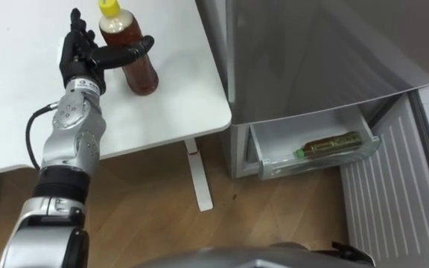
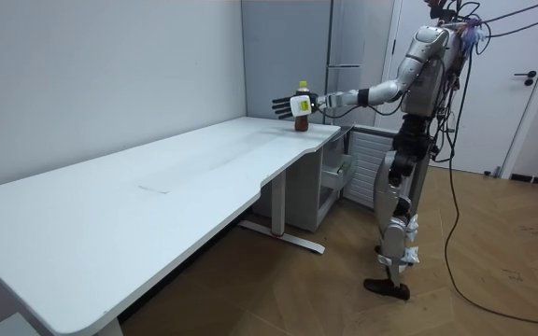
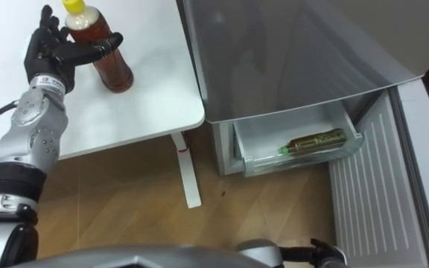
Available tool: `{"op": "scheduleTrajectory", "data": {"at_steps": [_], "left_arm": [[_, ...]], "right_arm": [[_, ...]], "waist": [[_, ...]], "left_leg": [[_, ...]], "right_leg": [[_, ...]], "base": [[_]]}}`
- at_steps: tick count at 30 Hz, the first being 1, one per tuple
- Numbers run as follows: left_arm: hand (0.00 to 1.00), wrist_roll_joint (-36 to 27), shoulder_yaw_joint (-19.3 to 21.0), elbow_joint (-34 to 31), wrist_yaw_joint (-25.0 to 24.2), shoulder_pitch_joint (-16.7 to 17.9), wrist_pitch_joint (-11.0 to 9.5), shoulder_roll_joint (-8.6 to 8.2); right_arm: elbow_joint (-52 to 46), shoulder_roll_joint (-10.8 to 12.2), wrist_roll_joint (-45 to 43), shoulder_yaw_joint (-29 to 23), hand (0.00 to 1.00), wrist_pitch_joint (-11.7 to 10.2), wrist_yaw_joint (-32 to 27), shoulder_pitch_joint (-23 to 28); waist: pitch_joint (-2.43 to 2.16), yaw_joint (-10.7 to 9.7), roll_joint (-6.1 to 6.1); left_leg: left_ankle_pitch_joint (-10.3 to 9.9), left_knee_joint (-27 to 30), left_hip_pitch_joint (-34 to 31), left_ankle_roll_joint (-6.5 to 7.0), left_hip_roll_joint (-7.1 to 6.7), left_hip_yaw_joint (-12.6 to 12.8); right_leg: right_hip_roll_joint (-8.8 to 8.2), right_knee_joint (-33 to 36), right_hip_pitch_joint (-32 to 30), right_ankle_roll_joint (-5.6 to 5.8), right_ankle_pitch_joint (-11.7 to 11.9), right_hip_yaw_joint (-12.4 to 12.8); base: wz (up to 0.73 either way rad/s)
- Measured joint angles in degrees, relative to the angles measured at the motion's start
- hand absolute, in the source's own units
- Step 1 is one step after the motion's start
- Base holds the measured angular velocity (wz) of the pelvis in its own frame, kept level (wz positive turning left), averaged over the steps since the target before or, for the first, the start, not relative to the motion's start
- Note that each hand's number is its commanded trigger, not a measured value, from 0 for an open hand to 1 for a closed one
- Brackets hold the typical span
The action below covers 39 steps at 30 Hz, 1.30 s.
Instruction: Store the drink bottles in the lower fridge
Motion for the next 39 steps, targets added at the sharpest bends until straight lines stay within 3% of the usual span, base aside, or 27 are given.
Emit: {"op": "scheduleTrajectory", "data": {"at_steps": [4, 5, 6, 7, 17, 23, 39], "left_arm": [[0.00, -0.01, 0.95, 0.00, -0.05, -0.22, 0.12, 0.30], [0.21, -0.01, 1.08, 0.00, -0.05, -0.36, 0.20, 0.35], [0.93, -0.01, 1.37, 0.00, -0.04, -0.58, 0.31, 0.42], [1.00, -0.02, 1.51, 0.00, -0.04, -0.74, 0.33, 0.55], [1.00, -1.30, 1.50, -0.01, -1.36, -2.28, 2.55, 1.35], [1.00, -1.37, 1.51, -0.01, -1.37, -2.29, 4.30, 2.73], [1.00, -1.18, 1.42, -0.07, -0.95, -2.42, 4.55, 2.72]], "right_arm": [[-0.04, -0.09, -0.30, 0.03, 0.00, 0.56, 0.10, -0.08], [-0.04, -0.13, -0.32, 0.03, 0.00, 0.58, 0.11, -0.08], [-0.03, -0.16, -0.32, 0.04, 0.00, 0.71, 0.11, -0.05], [-0.03, -0.19, -0.32, 0.04, 0.00, 0.93, 0.11, -0.05], [-0.40, -1.09, -2.48, 0.06, 0.00, 1.17, 0.56, 0.01], [-0.49, -1.11, -2.86, 0.08, 0.00, 1.16, 0.62, 0.11], [-0.77, -1.11, -4.85, 0.64, 0.00, 1.12, 0.80, -0.41]], "waist": [[-0.06, 0.05, 0.09], [-0.06, 0.05, 0.11], [-0.05, 0.05, 0.11], [-0.05, 0.05, 0.11], [-0.17, 0.06, 1.00], [-0.13, 0.02, 0.92], [-0.05, 0.05, 0.74]], "left_leg": [[-0.08, 0.06, -0.11, -0.14, 0.29, 0.33], [-0.08, 0.07, -0.14, -0.14, 0.29, 0.33], [-0.08, 0.08, -0.16, -0.14, 0.29, 0.33], [-0.08, 0.09, -0.16, -0.15, 0.29, 0.33], [-0.10, 0.10, -0.93, -0.17, 0.33, 0.67], [-0.10, 0.18, -0.87, -0.17, 0.33, 0.66], [-0.10, 0.11, -1.04, -0.17, 0.33, 0.82]], "right_leg": [[0.23, -0.02, 0.02, -0.09, 0.05, 0.20], [0.23, -0.03, 0.00, -0.10, 0.06, 0.20], [0.23, -0.05, 0.00, -0.10, 0.06, 0.20], [0.22, -0.06, -0.03, -0.09, 0.06, 0.20], [0.24, 0.05, -1.05, -0.13, 0.08, 0.48], [0.24, 0.08, -0.95, -0.14, 0.08, 0.53], [0.24, 0.01, -1.56, -0.14, 0.08, 0.60]], "base": [[-0.05], [0.00], [0.00], [0.00], [0.00], [0.00], [0.00]]}}
